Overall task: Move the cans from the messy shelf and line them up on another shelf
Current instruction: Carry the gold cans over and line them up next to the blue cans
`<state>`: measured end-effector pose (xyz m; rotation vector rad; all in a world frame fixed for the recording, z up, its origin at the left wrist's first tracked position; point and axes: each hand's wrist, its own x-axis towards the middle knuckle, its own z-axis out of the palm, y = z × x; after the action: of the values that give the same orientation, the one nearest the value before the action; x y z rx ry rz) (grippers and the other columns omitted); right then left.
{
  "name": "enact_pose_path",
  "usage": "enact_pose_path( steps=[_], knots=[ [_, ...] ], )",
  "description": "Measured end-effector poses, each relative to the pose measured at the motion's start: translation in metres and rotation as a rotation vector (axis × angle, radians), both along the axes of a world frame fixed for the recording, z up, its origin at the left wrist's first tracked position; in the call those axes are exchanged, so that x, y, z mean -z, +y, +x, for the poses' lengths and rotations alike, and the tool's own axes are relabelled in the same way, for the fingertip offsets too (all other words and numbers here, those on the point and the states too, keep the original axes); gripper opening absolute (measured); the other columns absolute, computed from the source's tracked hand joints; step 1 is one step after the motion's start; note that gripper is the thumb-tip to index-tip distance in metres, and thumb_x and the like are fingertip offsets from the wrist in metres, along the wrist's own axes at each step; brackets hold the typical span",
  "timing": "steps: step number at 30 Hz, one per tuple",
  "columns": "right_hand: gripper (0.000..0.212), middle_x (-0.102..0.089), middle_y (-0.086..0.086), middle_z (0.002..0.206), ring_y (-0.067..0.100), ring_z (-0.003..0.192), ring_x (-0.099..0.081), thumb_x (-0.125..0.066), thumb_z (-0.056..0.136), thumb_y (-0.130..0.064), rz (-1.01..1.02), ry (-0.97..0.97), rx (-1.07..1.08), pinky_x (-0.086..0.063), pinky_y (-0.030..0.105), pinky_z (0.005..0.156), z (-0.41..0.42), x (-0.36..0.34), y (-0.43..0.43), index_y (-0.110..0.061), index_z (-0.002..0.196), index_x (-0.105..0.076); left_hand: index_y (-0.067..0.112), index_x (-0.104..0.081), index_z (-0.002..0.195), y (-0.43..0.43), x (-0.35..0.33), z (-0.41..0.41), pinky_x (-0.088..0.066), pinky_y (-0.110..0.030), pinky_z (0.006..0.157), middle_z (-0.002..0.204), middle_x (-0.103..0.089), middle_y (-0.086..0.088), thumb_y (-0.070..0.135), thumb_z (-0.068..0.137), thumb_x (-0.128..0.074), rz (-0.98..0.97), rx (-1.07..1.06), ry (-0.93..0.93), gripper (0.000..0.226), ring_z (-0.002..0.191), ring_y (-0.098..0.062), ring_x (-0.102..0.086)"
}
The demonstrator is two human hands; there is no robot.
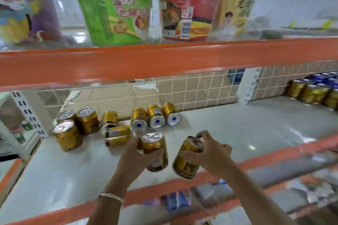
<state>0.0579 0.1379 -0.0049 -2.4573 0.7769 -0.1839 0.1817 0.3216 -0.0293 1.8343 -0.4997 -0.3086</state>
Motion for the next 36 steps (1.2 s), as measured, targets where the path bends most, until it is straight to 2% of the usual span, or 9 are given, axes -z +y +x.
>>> enact_pose_path(
  steps=[6, 10, 14, 17, 20, 22, 26, 32, 36],
  knots=[
    [0.063, -0.063, -0.011, 0.113, 0.015, 0.111, -0.055, -0.064, 0.069, -0.067, -0.136, -0.030, 0.161, -0.032, 0.027, 0.085, -0.114, -0.011, -0.088, -0.035, 0.122, -0.049, 0.038, -0.062, 0.078, -0.118, -0.001, -0.086, -0.053, -0.029, 0.076, 0.087, -0.071, 0.008, 0.059, 0.036, -0.068, 0.036, 0.238, -0.037, 0.048, 0.082, -0.009, -0.066],
    [0.082, -0.061, -0.014, 0.106, 0.016, 0.110, -0.057, -0.058, 0.047, -0.075, -0.060, -0.080, 0.265, -0.038, 0.043, 0.098, -0.180, -0.003, -0.137, -0.036, 0.119, -0.052, 0.033, -0.064, 0.081, -0.181, -0.001, -0.136, -0.053, -0.022, 0.071, 0.082, -0.073, 0.012, 0.061, 0.038, -0.070, 0.023, 0.338, -0.058, 0.051, 0.076, 0.000, -0.066],
    [0.088, -0.063, -0.008, 0.108, 0.017, 0.106, -0.058, -0.051, 0.038, -0.077, -0.041, -0.126, 0.429, -0.042, 0.043, 0.096, -0.230, 0.004, -0.181, -0.040, 0.117, -0.053, 0.031, -0.068, 0.083, -0.244, -0.004, -0.170, -0.055, -0.030, 0.077, 0.084, -0.074, 0.007, 0.059, 0.038, -0.073, 0.034, 0.418, -0.039, 0.053, 0.078, -0.006, -0.068],
    [0.077, -0.061, -0.008, 0.107, 0.015, 0.101, -0.056, -0.065, 0.048, -0.069, -0.048, -0.149, 0.498, -0.042, 0.027, 0.089, -0.257, 0.007, -0.209, -0.038, 0.118, -0.054, 0.029, -0.069, 0.086, -0.289, -0.002, -0.186, -0.056, -0.030, 0.077, 0.085, -0.074, 0.007, 0.056, 0.041, -0.076, 0.044, 0.485, -0.044, 0.053, 0.080, -0.006, -0.069],
    [0.057, -0.053, -0.014, 0.102, 0.008, 0.092, -0.046, -0.074, 0.068, -0.053, -0.028, -0.144, 0.541, -0.025, 0.008, 0.070, -0.273, 0.003, -0.239, -0.038, 0.118, -0.052, 0.027, -0.066, 0.092, -0.332, -0.001, -0.199, -0.055, -0.025, 0.078, 0.091, -0.072, 0.006, 0.039, 0.053, -0.086, 0.056, 0.537, -0.036, 0.045, 0.081, -0.003, -0.067],
    [0.055, -0.054, -0.015, 0.106, 0.007, 0.096, -0.045, -0.071, 0.070, -0.055, -0.037, -0.124, 0.566, -0.019, 0.016, 0.068, -0.276, 0.004, -0.265, -0.041, 0.118, -0.050, 0.030, -0.065, 0.089, -0.363, 0.004, -0.204, -0.054, -0.022, 0.076, 0.089, -0.072, 0.008, 0.028, 0.059, -0.086, 0.050, 0.577, -0.030, 0.036, 0.079, 0.002, -0.065],
    [0.059, -0.056, -0.011, 0.112, 0.013, 0.111, -0.047, -0.068, 0.066, -0.058, -0.071, -0.067, 0.630, -0.019, 0.028, 0.083, -0.270, 0.006, -0.328, -0.045, 0.120, -0.048, 0.032, -0.064, 0.087, -0.432, 0.004, -0.201, -0.052, -0.018, 0.072, 0.089, -0.070, 0.010, 0.043, 0.044, -0.080, 0.038, 0.609, -0.026, 0.048, 0.078, 0.008, -0.064],
    [0.072, -0.045, -0.008, 0.103, 0.019, 0.114, -0.048, -0.067, 0.062, -0.063, -0.115, 0.068, 0.606, -0.025, 0.043, 0.100, -0.260, -0.001, -0.415, -0.050, 0.128, -0.041, 0.033, -0.062, 0.091, -0.527, -0.002, -0.188, -0.053, -0.032, 0.085, 0.099, -0.069, 0.004, 0.051, 0.039, -0.078, 0.110, 0.630, -0.096, 0.057, 0.091, -0.010, -0.065],
    [0.077, -0.048, -0.003, 0.112, 0.023, 0.118, -0.045, -0.064, 0.056, -0.059, -0.059, 0.060, 0.568, -0.029, 0.044, 0.102, -0.251, -0.002, -0.458, -0.046, 0.129, -0.042, 0.038, -0.060, 0.080, -0.566, -0.006, -0.182, -0.053, -0.031, 0.079, 0.092, -0.068, 0.005, 0.054, 0.032, -0.074, 0.150, 0.624, -0.122, 0.053, 0.086, -0.008, -0.065]
  ],
)
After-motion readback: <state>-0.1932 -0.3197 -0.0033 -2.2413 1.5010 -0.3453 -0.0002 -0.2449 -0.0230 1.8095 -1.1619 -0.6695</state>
